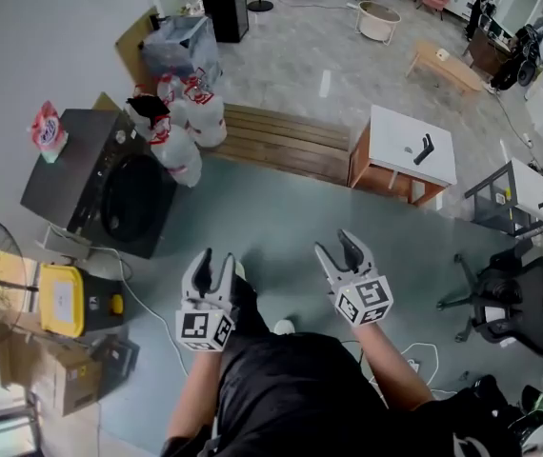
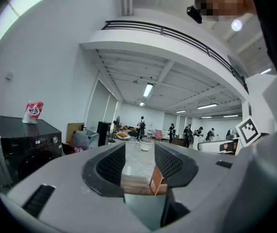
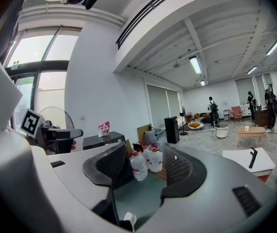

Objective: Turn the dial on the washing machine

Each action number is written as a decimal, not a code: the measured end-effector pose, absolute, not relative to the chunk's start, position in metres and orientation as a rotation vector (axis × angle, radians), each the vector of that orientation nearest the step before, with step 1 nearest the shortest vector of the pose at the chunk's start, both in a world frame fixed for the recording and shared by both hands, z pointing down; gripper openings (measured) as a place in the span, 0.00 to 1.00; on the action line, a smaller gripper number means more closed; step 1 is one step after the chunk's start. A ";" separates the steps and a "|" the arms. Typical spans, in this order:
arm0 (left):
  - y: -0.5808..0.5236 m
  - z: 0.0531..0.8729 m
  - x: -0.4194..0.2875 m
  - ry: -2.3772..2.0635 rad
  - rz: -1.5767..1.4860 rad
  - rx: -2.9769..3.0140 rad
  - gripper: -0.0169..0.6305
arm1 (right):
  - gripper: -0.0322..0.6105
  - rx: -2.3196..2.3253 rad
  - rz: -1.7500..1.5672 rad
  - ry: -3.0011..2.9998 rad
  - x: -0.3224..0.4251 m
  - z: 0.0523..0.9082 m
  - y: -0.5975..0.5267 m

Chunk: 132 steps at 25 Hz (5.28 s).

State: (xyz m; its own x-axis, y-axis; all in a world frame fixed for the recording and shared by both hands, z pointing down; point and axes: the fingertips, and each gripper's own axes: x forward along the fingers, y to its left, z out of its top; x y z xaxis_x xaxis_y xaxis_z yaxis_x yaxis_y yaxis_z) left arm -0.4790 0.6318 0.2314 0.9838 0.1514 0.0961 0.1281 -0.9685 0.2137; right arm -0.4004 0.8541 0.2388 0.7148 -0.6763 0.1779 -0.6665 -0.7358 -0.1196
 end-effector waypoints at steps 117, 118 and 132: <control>-0.023 0.505 -0.044 -1.561 0.199 2.151 0.35 | 0.39 -1.560 -0.718 2.957 0.109 0.431 0.031; -0.025 0.512 -0.045 -1.562 0.200 2.147 0.36 | 0.39 -1.558 -0.724 2.961 0.109 0.435 0.032; -0.052 0.563 -0.046 -1.588 0.174 2.074 0.40 | 0.39 -1.550 -0.784 2.972 0.105 0.479 0.037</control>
